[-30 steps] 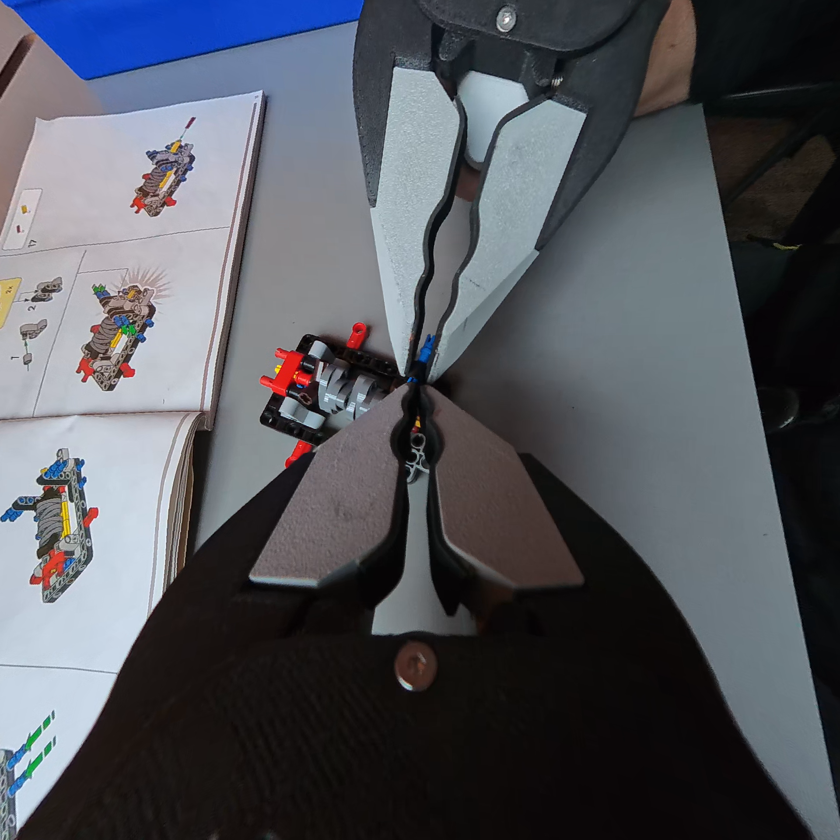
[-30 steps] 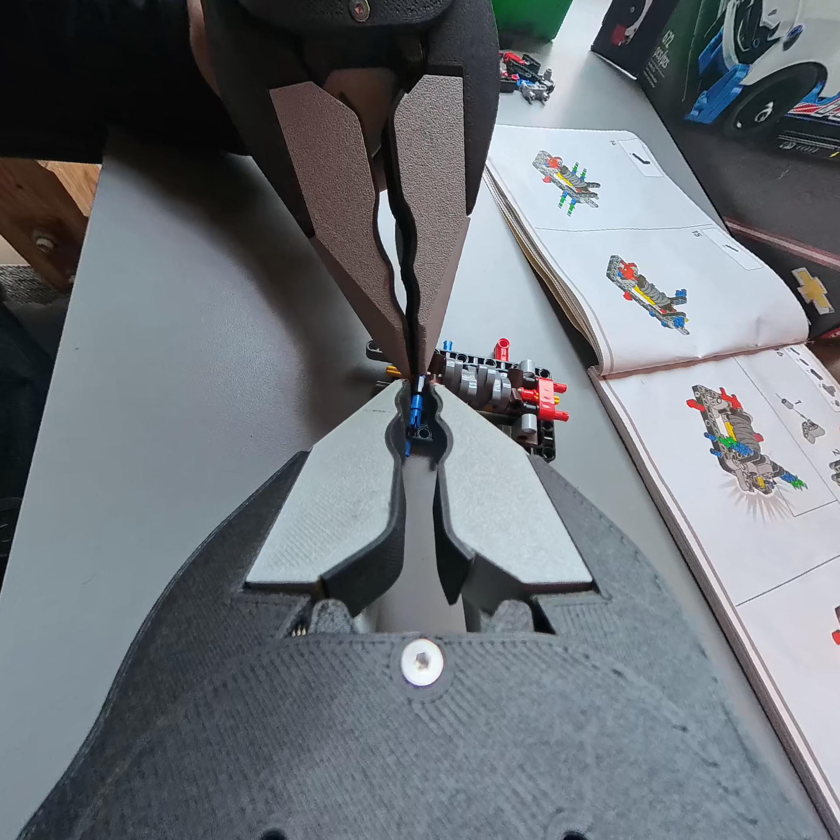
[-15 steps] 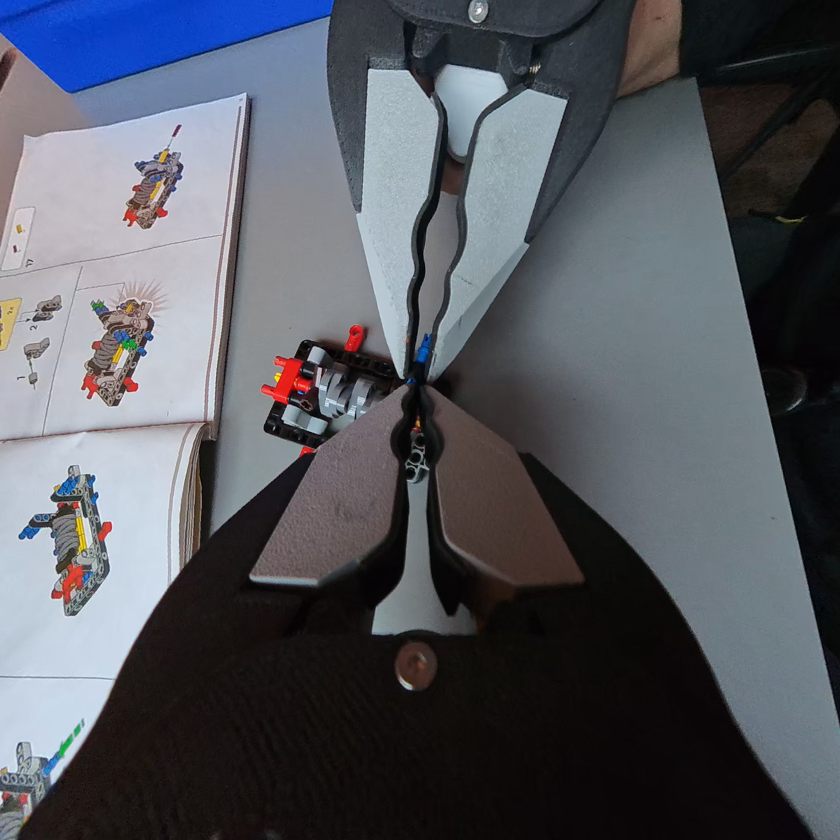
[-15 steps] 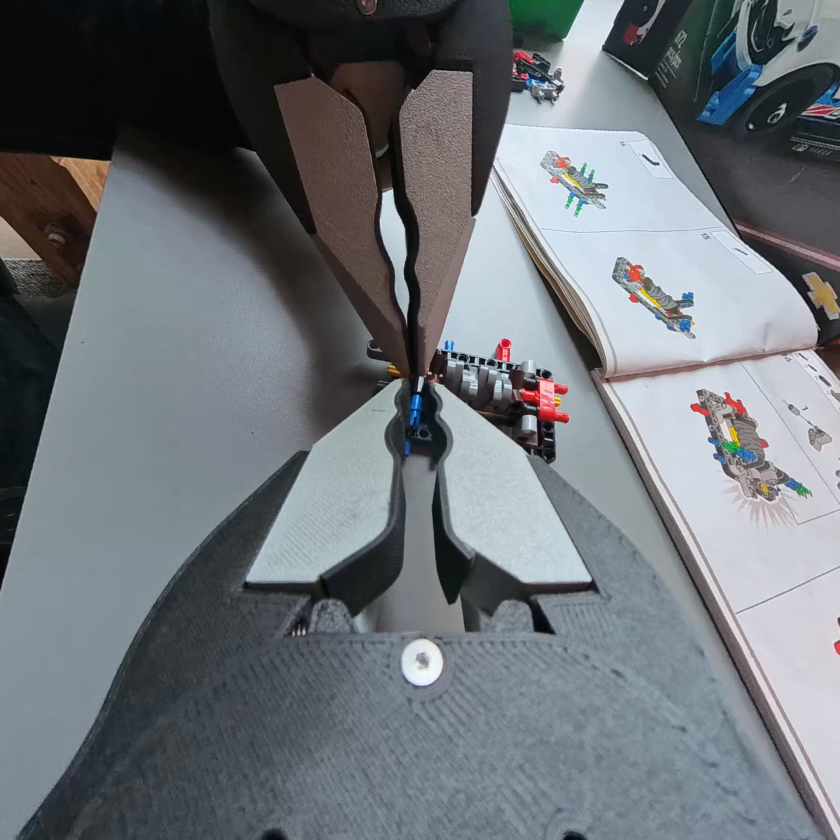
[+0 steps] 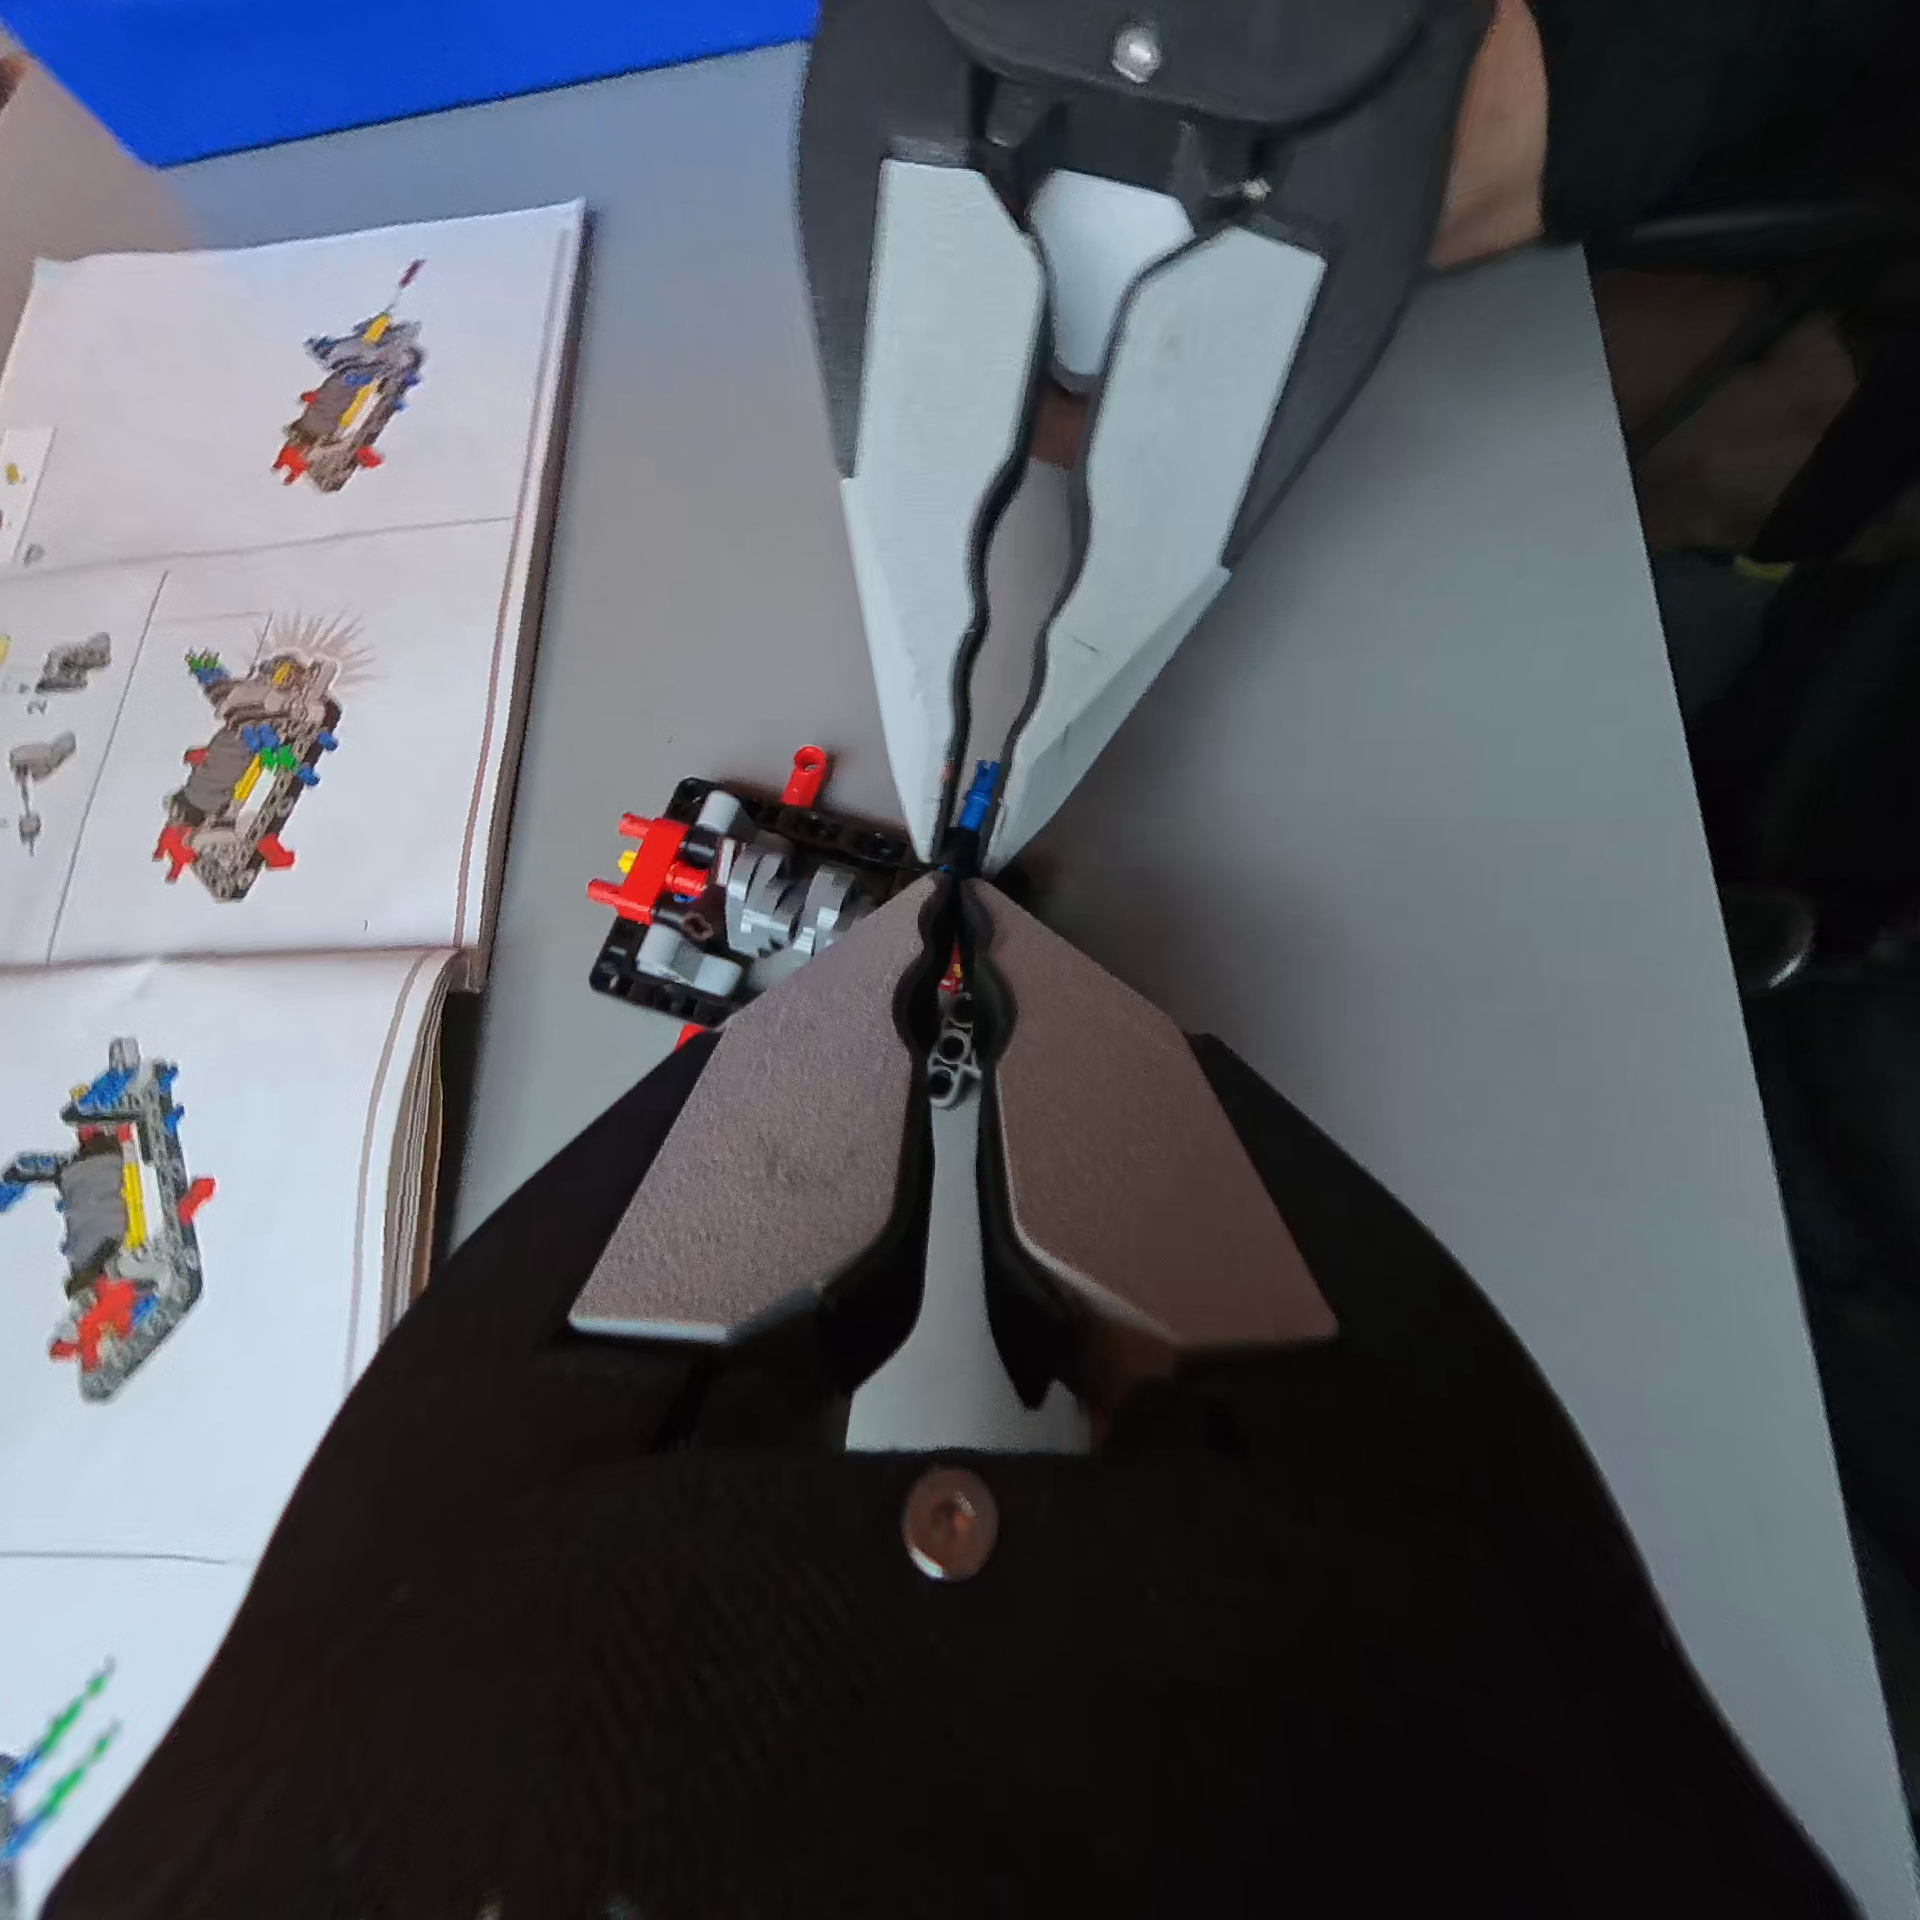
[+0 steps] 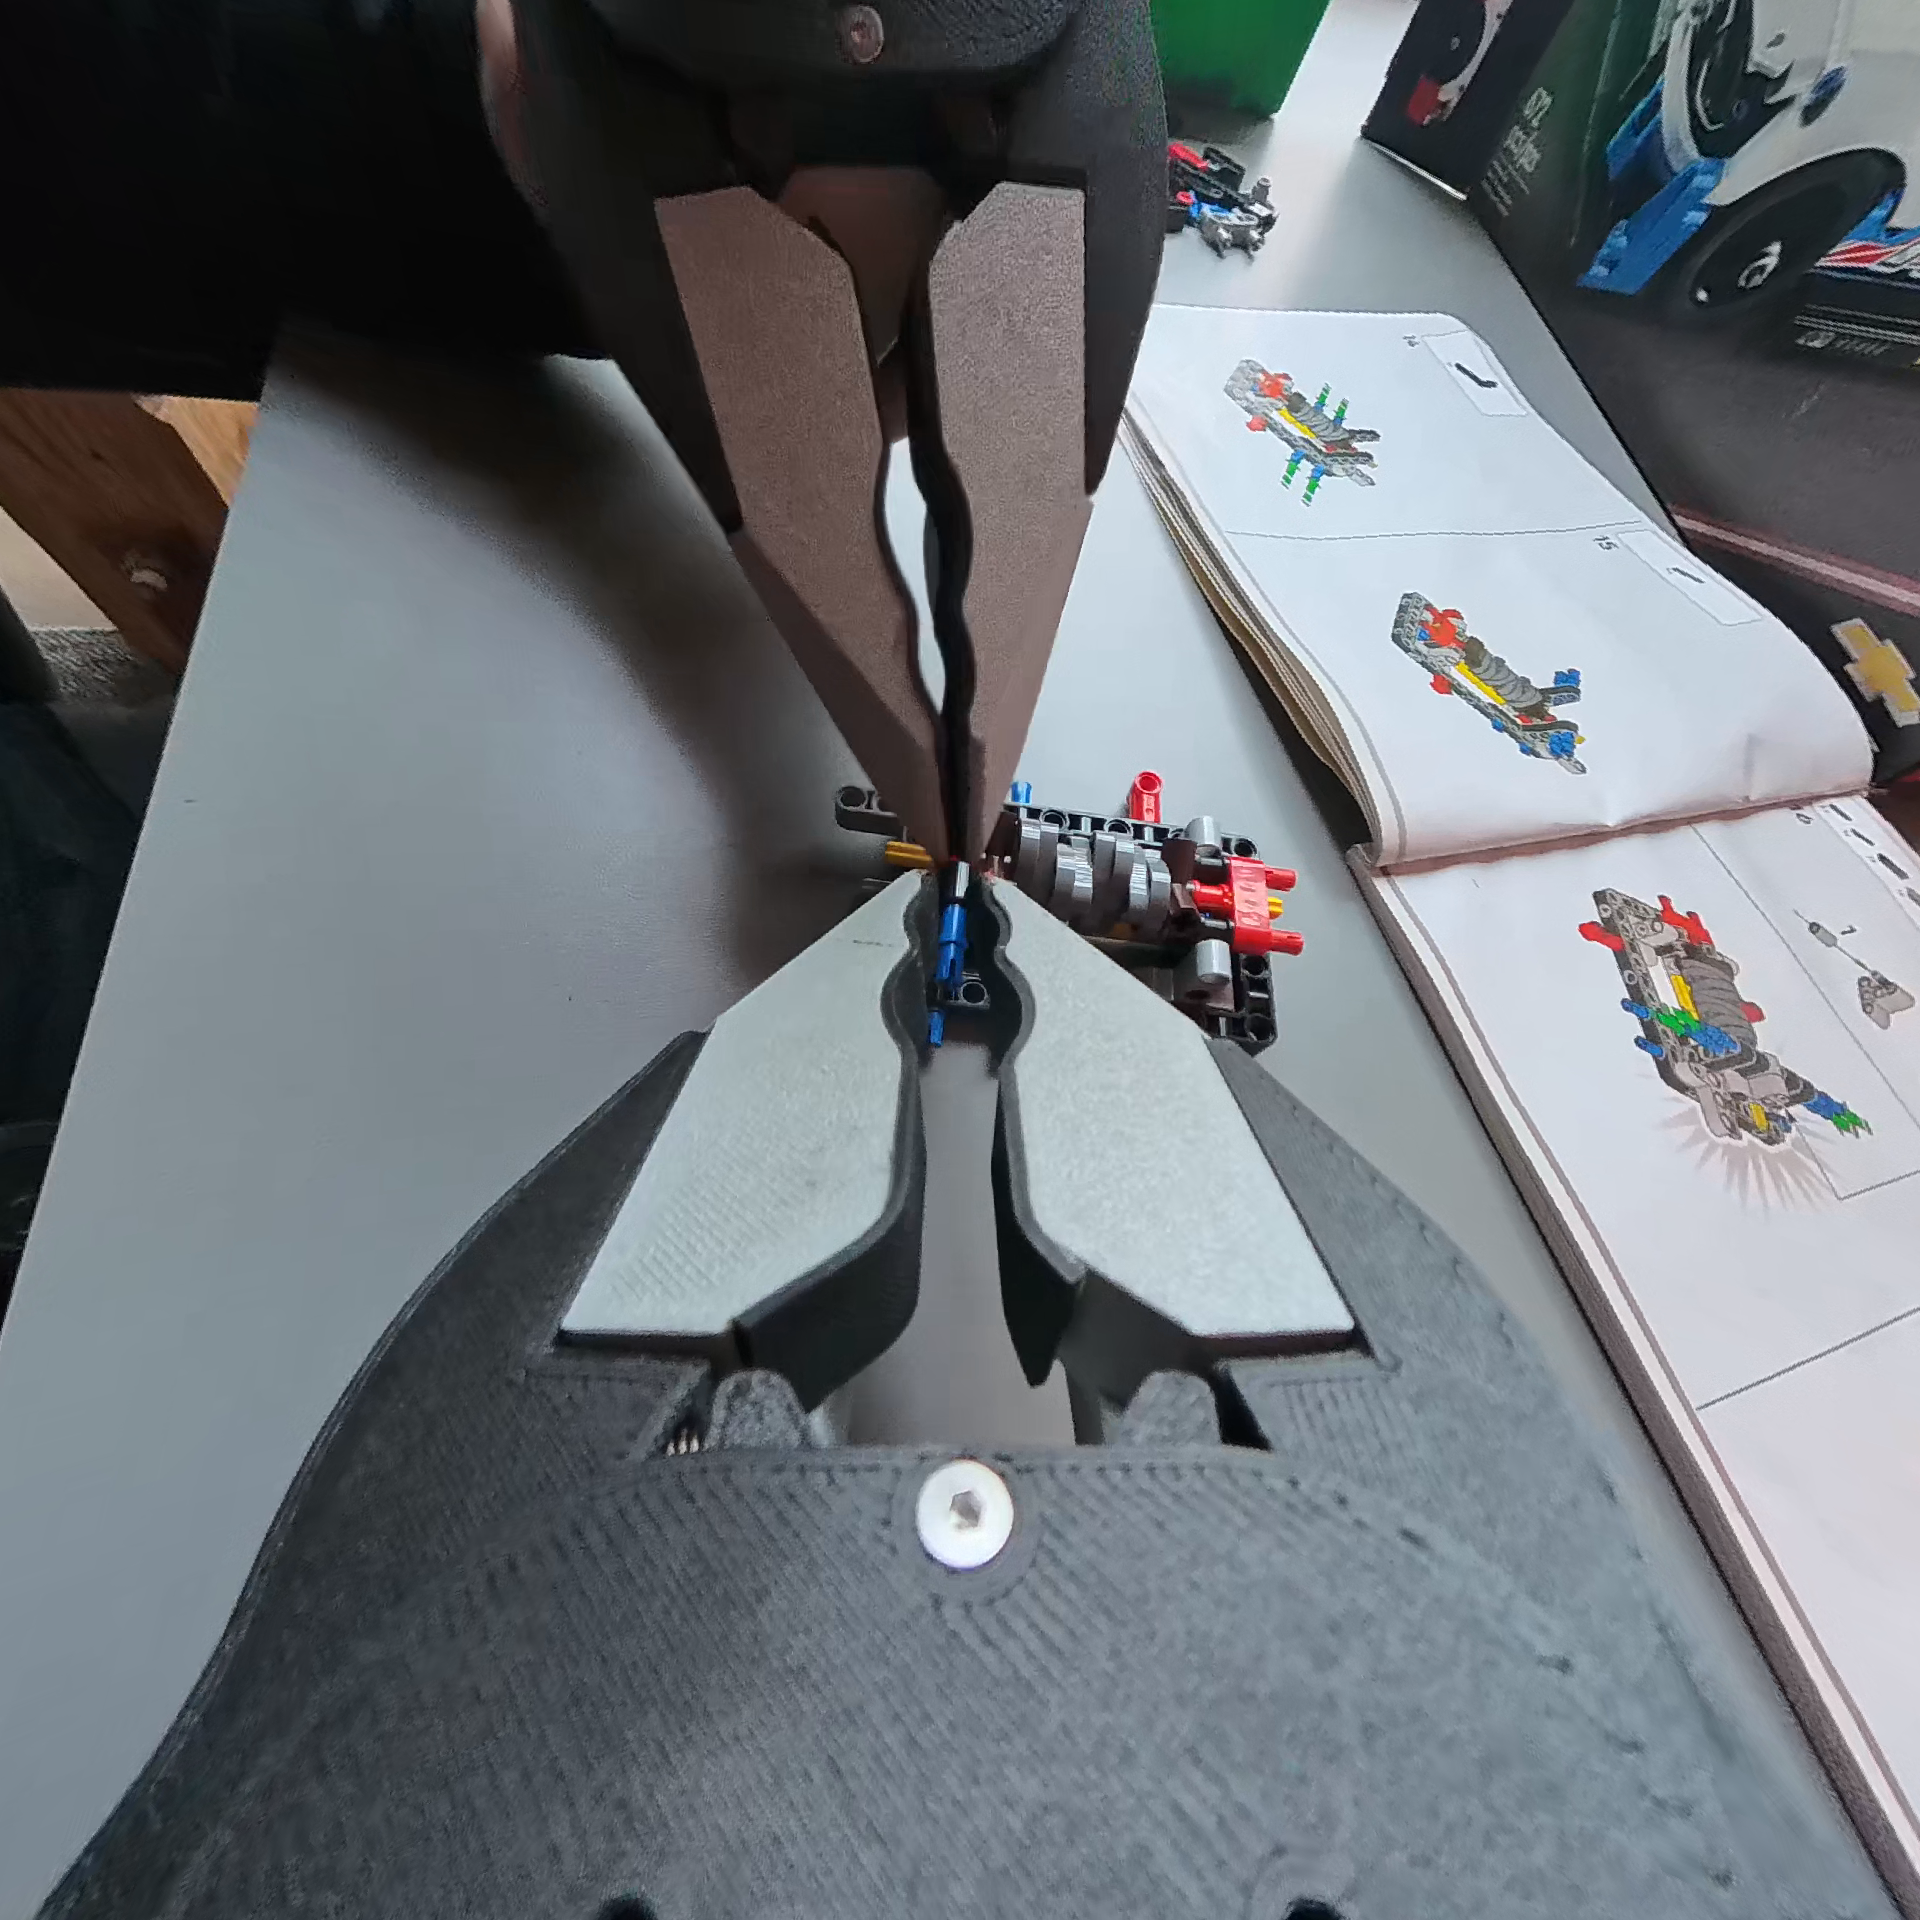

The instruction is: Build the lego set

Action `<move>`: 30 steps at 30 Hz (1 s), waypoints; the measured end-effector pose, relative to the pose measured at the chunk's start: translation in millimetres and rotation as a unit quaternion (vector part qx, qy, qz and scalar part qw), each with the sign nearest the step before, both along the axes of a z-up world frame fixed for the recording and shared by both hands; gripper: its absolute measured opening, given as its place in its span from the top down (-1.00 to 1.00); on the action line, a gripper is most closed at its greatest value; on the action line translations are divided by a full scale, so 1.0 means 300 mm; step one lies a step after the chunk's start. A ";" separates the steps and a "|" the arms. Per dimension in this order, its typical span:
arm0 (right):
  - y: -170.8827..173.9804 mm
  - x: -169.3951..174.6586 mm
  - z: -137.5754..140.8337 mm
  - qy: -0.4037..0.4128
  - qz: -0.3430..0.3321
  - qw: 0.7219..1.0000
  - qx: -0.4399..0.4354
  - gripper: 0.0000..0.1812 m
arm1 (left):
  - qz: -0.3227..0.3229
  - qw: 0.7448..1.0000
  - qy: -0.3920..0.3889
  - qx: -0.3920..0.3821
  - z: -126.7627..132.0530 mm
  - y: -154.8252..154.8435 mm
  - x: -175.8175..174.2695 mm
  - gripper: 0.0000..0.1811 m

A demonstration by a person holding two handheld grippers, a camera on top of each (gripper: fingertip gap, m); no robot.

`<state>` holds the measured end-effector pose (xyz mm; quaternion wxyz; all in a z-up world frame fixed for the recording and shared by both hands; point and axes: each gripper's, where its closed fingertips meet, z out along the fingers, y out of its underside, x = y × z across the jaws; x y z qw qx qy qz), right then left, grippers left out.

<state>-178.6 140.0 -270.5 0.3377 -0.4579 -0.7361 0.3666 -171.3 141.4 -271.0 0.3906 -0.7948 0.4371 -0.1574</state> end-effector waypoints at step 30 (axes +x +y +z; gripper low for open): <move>0.028 0.049 0.088 0.048 -0.014 0.997 -0.050 0.81 | 0.216 0.968 0.016 -0.129 -0.109 -0.131 -0.418 0.98</move>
